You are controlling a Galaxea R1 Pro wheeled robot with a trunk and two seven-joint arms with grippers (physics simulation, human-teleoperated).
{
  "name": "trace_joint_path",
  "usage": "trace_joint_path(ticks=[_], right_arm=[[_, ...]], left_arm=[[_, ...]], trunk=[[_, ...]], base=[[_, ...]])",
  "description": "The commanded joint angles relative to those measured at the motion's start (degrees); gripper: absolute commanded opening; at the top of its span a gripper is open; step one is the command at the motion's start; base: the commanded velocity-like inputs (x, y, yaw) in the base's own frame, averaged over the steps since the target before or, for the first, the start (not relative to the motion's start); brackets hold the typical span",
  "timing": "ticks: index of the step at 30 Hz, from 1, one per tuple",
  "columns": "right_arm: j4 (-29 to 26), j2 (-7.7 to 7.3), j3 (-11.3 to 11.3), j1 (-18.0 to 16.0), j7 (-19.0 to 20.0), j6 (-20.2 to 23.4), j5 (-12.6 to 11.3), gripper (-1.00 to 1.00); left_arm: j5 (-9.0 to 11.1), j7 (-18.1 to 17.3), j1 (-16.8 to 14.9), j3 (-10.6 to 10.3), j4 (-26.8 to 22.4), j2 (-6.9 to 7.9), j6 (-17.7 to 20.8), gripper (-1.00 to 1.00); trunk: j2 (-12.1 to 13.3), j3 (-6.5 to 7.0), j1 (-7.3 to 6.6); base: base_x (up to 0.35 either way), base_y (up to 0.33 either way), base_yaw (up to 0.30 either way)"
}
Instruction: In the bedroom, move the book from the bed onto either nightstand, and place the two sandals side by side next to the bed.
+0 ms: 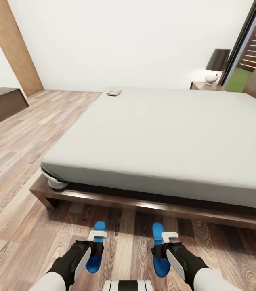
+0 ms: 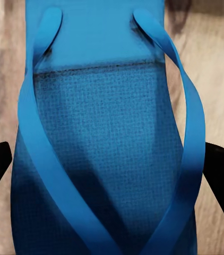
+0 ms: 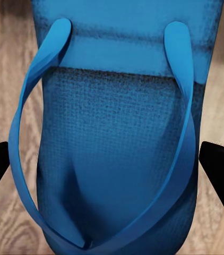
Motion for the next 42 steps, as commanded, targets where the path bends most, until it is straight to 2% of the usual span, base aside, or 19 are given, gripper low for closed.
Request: trace_joint_path(ticks=[1,17,24,30,32,38,42], right_arm=[[-0.1,-0.09,0.5,0.0,-0.5,0.2,-0.6,-1.0],[-0.3,-0.14,0.6,0.1,0.0,0.1,-0.4,-1.0],[-0.4,0.0,0.6,0.2,0.0,0.0,-0.4,-1.0],[-0.5,-0.12,0.6,0.3,0.0,0.0,-0.4,-1.0],[-0.5,-0.14,0.6,0.3,0.0,0.0,-0.4,-1.0],[-0.4,-0.24,0.6,0.3,0.0,-2.6,-0.3,-1.0],[-0.3,-0.25,0.6,0.3,0.0,-3.2,-0.3,-1.0]], left_arm=[[0.3,0.2,0.0,-0.3,-0.2,0.05,0.2,-1.0],[0.2,0.4,0.0,-0.3,-0.3,-0.02,0.0,-1.0],[0.2,0.4,0.0,-0.3,-0.3,-0.02,0.0,-1.0],[0.2,0.5,0.0,-0.3,-1.0,0.04,-0.2,-1.0],[0.2,0.5,0.0,-0.3,-1.3,0.07,-0.4,-1.0],[0.3,0.5,0.1,-0.3,-1.4,0.22,-4.4,-1.0],[0.3,0.5,0.1,-0.3,-1.4,0.24,-5.7,-1.0]], trunk=[[0.0,-0.27,0.01],[-0.2,-3.37,0.37],[-0.2,-3.37,0.37],[-0.3,-4.7,0.53],[-0.3,-4.7,0.53],[-0.3,-4.7,0.53],[-0.3,-4.7,0.53]], base=[[0.0,0.0,0.0],[0.0,0.0,0.0],[0.0,0.0,-0.033],[0.0,0.0,-0.024],[0.0,0.0,-0.005],[0.0,0.0,-0.002],[0.0,0.0,0.0]])
